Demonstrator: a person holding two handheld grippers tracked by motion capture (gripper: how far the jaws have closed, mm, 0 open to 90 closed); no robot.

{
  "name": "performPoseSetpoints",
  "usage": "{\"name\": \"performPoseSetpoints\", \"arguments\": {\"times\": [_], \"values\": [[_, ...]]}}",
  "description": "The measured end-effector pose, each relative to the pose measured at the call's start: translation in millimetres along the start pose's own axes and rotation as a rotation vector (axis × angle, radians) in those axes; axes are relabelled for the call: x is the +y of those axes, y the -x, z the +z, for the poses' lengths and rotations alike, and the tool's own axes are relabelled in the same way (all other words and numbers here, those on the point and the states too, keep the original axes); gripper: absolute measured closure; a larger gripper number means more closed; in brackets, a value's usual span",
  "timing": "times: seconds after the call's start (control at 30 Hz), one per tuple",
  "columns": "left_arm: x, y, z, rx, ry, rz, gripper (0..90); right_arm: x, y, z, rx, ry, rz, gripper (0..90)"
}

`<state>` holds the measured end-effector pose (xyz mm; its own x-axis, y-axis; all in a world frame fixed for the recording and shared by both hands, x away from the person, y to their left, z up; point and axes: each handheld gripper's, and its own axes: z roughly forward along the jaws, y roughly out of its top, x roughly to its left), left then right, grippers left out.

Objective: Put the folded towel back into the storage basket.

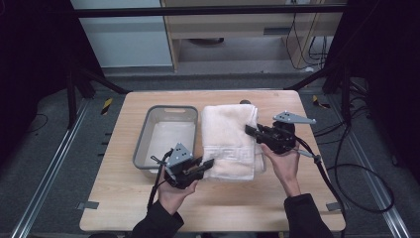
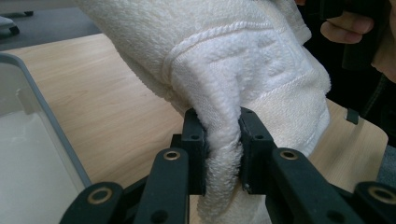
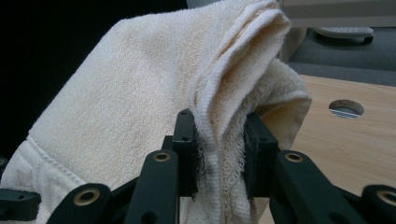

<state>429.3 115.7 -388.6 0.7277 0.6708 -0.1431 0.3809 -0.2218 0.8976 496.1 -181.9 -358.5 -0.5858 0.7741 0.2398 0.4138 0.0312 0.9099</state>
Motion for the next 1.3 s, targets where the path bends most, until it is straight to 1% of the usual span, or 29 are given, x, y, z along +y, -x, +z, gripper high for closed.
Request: {"name": "performPoseSetpoints", "arguments": {"times": [0.17, 0.27, 0.33, 0.47, 0.6, 0.67, 0.73, 1.07, 1.1, 1.13, 1.23, 1.3], "values": [[5.6, -4.7, -6.8, 0.004, 0.018, 0.004, 74.8, 8.6, -6.4, 1.1, -0.006, 0.010, -0.016, 70.9], [10.4, -9.0, -14.2, 0.007, 0.035, 0.002, 74.8, 15.0, -11.6, 3.2, -0.002, 0.021, -0.021, 70.9], [11.2, -10.1, -16.1, 0.009, 0.038, 0.003, 74.7, 16.1, -12.6, 3.8, -0.001, 0.023, -0.021, 70.9], [13.4, -14.5, -21.7, 0.018, 0.047, 0.006, 74.8, 22.9, -19.5, 7.5, -0.001, 0.029, -0.034, 70.9], [14.7, -17.2, -25.0, 0.024, 0.052, 0.005, 74.7, 26.3, -22.5, 10.3, 0.002, 0.033, -0.033, 70.9], [15.1, -19.0, -27.5, 0.030, 0.058, 0.005, 74.7, 28.5, -25.1, 13.1, 0.003, 0.034, -0.035, 70.9], [15.5, -22.2, -31.3, 0.034, 0.068, -0.003, 74.7, 31.1, -28.3, 16.5, 0.006, 0.035, -0.039, 70.9], [20.3, -31.1, -45.0, 0.056, 0.100, -0.010, 74.7, 44.1, -40.3, 24.7, 0.013, 0.046, -0.058, 70.8], [20.7, -32.3, -46.4, 0.059, 0.103, -0.012, 74.7, 47.0, -43.5, 27.2, 0.016, 0.049, -0.060, 70.8], [21.3, -34.9, -49.1, 0.066, 0.106, -0.012, 74.7, 48.4, -44.5, 28.9, 0.017, 0.051, -0.064, 70.8], [21.6, -37.2, -51.6, 0.074, 0.108, -0.014, 74.7, 50.9, -47.5, 32.3, 0.017, 0.050, -0.068, 70.8], [21.6, -39.6, -54.3, 0.083, 0.113, -0.016, 74.7, 54.0, -51.7, 37.6, 0.019, 0.051, -0.075, 70.8]]}}
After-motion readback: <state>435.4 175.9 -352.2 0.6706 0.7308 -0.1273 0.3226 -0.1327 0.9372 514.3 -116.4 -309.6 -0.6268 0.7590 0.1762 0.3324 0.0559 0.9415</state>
